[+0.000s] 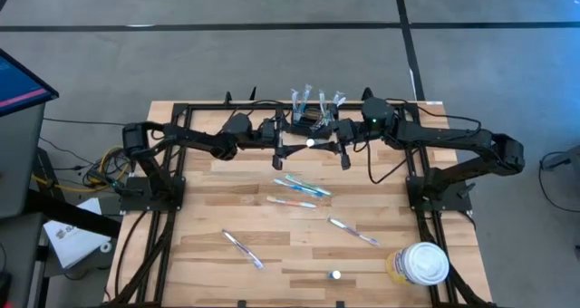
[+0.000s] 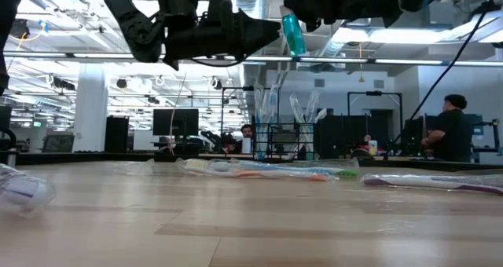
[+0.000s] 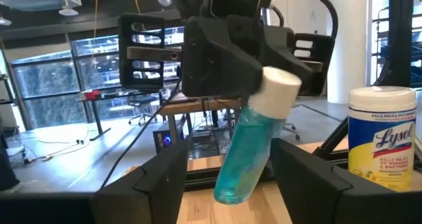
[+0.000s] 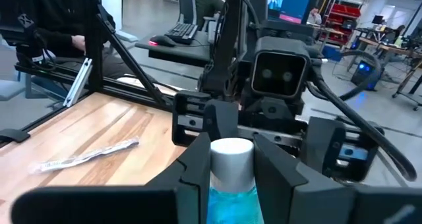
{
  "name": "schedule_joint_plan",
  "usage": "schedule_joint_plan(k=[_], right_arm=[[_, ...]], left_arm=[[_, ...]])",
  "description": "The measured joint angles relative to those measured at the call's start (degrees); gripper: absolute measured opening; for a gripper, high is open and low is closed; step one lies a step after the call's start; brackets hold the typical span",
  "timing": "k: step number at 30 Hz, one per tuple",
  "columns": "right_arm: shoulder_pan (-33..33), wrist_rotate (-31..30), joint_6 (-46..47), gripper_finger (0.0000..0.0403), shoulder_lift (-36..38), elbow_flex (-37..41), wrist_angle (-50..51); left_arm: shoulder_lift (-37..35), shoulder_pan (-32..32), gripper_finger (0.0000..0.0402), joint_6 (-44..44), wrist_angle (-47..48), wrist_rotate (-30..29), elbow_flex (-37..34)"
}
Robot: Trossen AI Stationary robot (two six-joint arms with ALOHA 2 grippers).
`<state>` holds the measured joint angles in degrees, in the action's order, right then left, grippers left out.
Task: Pick & Place toothbrushing station
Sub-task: Put the top blue mouthwash into the mesh organizer
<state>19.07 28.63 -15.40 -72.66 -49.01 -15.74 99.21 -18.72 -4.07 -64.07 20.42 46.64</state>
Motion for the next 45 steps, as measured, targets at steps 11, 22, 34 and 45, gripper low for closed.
schedule_joint_plan(k=[11, 22, 34, 45], right_arm=[[-0.93, 0.08, -0.02, 0.0076, 0.0, 0.0, -0.2], [-1.64, 0.22, -0.43, 0.0076, 0.03, -0.02, -1.21], [-1.77, 0.06, -1.13, 0.0076, -0.02, -0.02, -1.16], [-1.75, 0.22, -1.52, 0.0076, -0.07, 0.0, -1.2]], left_arm=[[0.41, 0.0, 0.0226, 0.01, 0.11, 3.02, 1.23], [0.41, 1.38, 0.0226, -0.06, 0.39, 3.94, 2.53], [0.82, 2.03, 0.0219, -0.18, 0.14, 7.06, 2.99], [8.45, 3.02, 0.0203, 0.01, 0.36, 10.02, 10.11]])
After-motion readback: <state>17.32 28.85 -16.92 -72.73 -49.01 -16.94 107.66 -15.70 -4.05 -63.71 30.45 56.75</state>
